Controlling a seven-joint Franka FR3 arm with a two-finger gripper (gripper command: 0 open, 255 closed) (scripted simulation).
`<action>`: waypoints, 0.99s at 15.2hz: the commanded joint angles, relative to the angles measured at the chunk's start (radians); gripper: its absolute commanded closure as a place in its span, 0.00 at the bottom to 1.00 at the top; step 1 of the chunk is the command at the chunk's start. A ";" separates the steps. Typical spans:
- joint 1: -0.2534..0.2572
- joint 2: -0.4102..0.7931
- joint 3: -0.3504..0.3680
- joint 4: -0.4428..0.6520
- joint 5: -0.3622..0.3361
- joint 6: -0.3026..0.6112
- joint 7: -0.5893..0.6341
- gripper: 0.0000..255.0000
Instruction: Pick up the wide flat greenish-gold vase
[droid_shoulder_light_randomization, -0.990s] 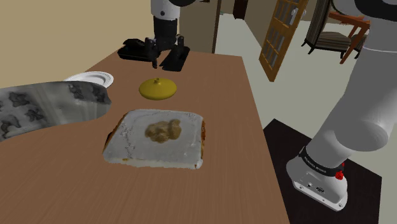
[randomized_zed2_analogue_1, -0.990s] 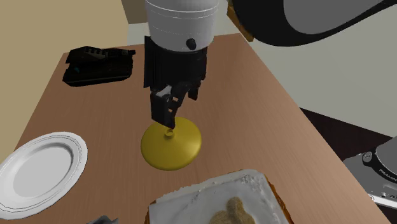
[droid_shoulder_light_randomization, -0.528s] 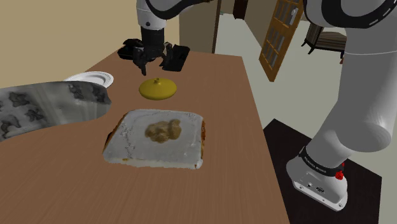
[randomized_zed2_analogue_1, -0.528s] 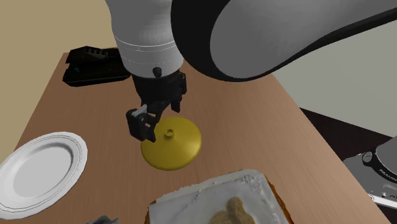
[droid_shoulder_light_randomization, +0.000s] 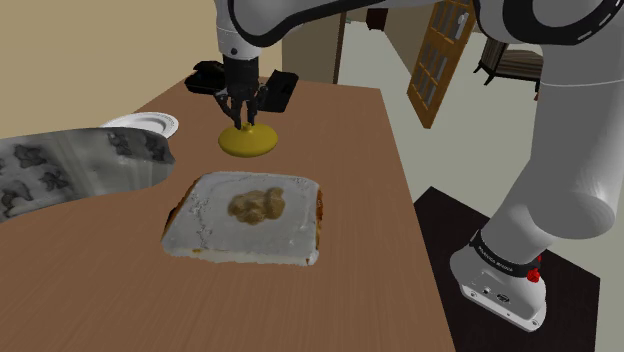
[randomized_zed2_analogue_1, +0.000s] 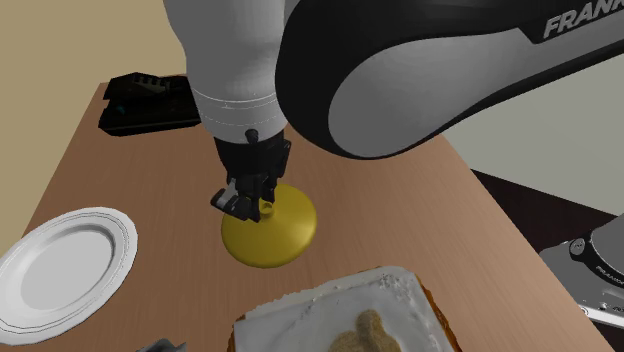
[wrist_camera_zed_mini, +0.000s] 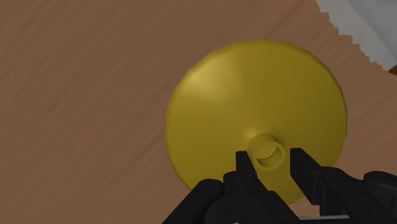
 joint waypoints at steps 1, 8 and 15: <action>0.000 0.000 0.000 -0.001 0.000 0.001 0.000 1.00; 0.000 -0.001 0.001 0.011 0.001 -0.013 -0.001 1.00; 0.005 -0.008 0.004 0.096 0.006 -0.104 -0.006 1.00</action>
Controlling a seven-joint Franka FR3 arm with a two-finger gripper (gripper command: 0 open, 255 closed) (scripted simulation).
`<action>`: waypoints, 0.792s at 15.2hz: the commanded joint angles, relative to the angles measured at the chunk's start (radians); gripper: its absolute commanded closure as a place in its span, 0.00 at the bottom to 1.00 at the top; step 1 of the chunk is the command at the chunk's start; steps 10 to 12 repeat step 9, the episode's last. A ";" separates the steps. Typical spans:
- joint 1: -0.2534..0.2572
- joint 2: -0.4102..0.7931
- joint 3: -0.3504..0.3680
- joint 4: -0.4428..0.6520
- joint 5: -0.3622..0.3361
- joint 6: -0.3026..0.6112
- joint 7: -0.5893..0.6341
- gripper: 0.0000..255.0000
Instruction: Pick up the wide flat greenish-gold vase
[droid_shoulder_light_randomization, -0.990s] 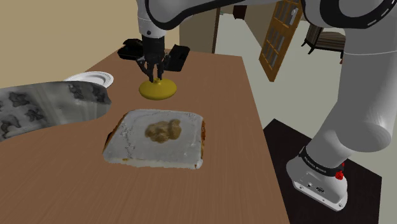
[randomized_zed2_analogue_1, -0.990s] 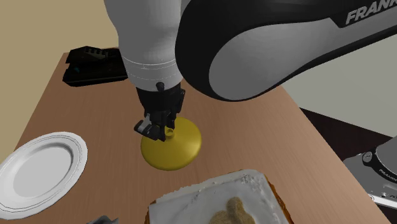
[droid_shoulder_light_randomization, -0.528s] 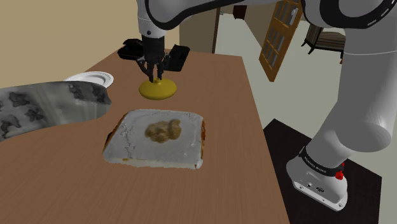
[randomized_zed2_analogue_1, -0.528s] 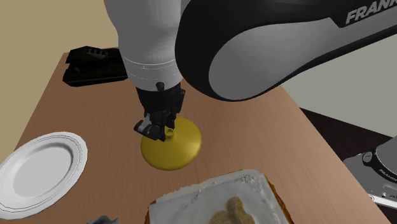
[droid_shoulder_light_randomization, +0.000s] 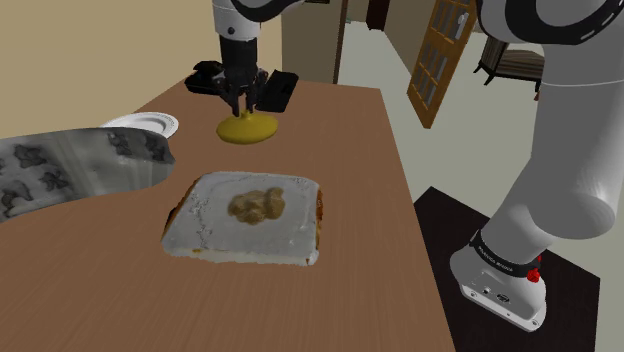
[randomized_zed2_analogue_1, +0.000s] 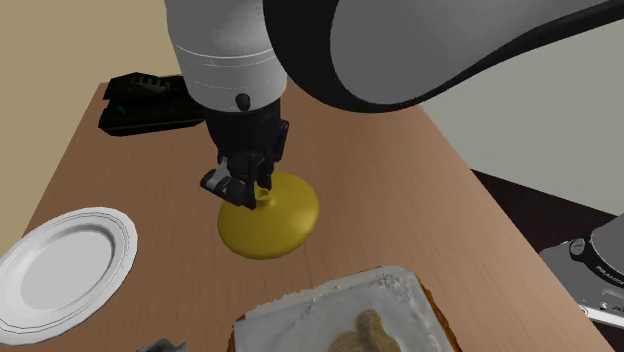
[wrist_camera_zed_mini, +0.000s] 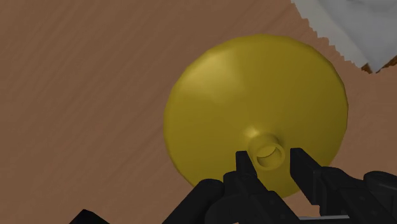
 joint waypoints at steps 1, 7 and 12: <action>0.001 -0.002 0.001 0.027 0.001 -0.028 -0.002 1.00; 0.010 0.005 0.002 0.118 0.000 -0.113 -0.004 1.00; 0.010 0.005 0.002 0.121 0.000 -0.115 -0.004 1.00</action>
